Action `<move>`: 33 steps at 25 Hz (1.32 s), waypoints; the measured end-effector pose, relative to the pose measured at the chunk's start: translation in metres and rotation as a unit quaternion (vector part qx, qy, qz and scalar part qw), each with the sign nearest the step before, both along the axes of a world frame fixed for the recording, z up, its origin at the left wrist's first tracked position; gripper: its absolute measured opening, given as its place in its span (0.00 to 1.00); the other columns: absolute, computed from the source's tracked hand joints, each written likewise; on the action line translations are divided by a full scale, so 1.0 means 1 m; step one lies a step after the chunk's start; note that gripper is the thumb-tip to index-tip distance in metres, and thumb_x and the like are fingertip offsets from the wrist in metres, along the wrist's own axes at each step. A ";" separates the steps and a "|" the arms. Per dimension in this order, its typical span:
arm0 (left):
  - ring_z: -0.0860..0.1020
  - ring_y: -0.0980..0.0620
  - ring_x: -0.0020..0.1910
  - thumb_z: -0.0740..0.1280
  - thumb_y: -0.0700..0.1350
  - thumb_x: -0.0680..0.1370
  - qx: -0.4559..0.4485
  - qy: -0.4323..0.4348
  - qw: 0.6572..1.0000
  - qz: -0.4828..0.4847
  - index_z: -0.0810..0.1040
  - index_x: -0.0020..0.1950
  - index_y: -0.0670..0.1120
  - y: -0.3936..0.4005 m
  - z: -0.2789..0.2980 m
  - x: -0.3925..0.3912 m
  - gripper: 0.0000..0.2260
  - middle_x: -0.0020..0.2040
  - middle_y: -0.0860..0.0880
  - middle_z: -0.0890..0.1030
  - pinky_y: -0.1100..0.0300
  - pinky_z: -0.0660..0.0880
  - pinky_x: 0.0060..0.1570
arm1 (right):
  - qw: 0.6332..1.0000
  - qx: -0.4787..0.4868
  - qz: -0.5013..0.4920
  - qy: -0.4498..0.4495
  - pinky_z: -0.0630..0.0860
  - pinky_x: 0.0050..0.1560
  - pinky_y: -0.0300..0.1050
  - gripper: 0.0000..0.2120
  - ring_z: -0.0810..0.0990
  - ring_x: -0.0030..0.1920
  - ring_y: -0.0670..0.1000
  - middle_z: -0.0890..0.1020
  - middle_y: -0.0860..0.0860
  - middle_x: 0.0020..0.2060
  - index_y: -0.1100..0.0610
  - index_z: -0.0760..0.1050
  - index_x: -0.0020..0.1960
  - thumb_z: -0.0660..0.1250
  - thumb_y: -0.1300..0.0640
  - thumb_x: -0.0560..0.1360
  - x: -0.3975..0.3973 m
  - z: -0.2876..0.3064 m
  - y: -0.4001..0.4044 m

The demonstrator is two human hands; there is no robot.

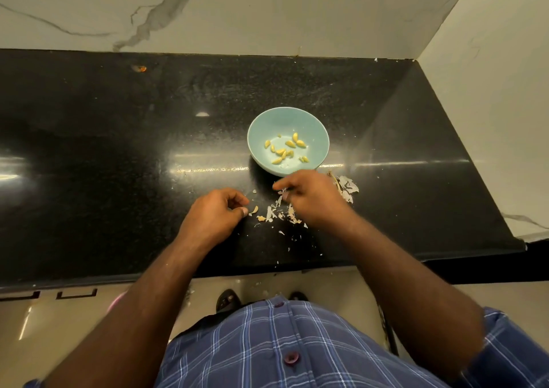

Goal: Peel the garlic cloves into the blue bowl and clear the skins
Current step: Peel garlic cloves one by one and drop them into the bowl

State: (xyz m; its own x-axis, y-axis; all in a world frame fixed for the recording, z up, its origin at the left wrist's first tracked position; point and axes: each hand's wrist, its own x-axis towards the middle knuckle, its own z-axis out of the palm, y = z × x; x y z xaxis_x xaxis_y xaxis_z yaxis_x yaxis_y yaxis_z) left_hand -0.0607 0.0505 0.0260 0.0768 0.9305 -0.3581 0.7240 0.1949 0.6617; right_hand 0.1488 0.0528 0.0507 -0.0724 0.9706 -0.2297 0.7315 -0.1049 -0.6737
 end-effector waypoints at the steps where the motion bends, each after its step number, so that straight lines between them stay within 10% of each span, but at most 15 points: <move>1: 0.78 0.62 0.45 0.73 0.47 0.78 0.002 0.002 1.000 0.003 0.83 0.50 0.56 0.000 0.000 0.000 0.04 0.44 0.60 0.82 0.59 0.72 0.47 | 0.998 -0.034 0.049 -0.030 0.78 0.58 0.45 0.11 0.82 0.55 0.49 0.85 0.48 0.55 0.51 0.83 0.60 0.71 0.56 0.78 -0.009 -0.006 -0.007; 11: 0.78 0.62 0.45 0.70 0.49 0.80 0.016 -0.010 1.000 0.019 0.83 0.53 0.57 -0.001 -0.001 -0.003 0.04 0.47 0.59 0.82 0.58 0.73 0.49 | 0.969 0.044 0.128 -0.209 0.77 0.48 0.51 0.12 0.76 0.51 0.52 0.75 0.50 0.52 0.54 0.77 0.59 0.64 0.47 0.82 -0.045 -0.033 -0.022; 26: 0.83 0.61 0.37 0.72 0.35 0.77 -0.014 -0.369 0.929 0.014 0.84 0.51 0.44 -0.007 0.027 0.059 0.06 0.38 0.50 0.86 0.72 0.74 0.34 | 0.967 0.027 -0.148 0.205 0.81 0.47 0.56 0.05 0.82 0.43 0.53 0.83 0.50 0.39 0.55 0.79 0.46 0.66 0.58 0.81 0.001 0.006 -0.028; 33: 0.83 0.58 0.38 0.75 0.40 0.74 -0.014 -0.394 0.918 0.033 0.84 0.52 0.42 -0.003 0.026 0.074 0.08 0.41 0.46 0.87 0.70 0.74 0.33 | 0.949 0.014 -0.137 0.283 0.79 0.43 0.38 0.03 0.85 0.41 0.45 0.85 0.49 0.39 0.59 0.82 0.50 0.69 0.63 0.79 0.025 0.018 -0.030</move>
State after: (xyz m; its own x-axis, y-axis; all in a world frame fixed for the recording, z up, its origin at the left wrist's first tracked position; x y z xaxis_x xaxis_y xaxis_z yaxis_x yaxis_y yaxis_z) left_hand 0.0135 0.0479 0.0520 0.2672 0.9333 -0.2398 0.0086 0.2466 0.9691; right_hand 0.1738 0.0224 0.0685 0.0800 0.9760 -0.2026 0.2004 -0.2149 -0.9559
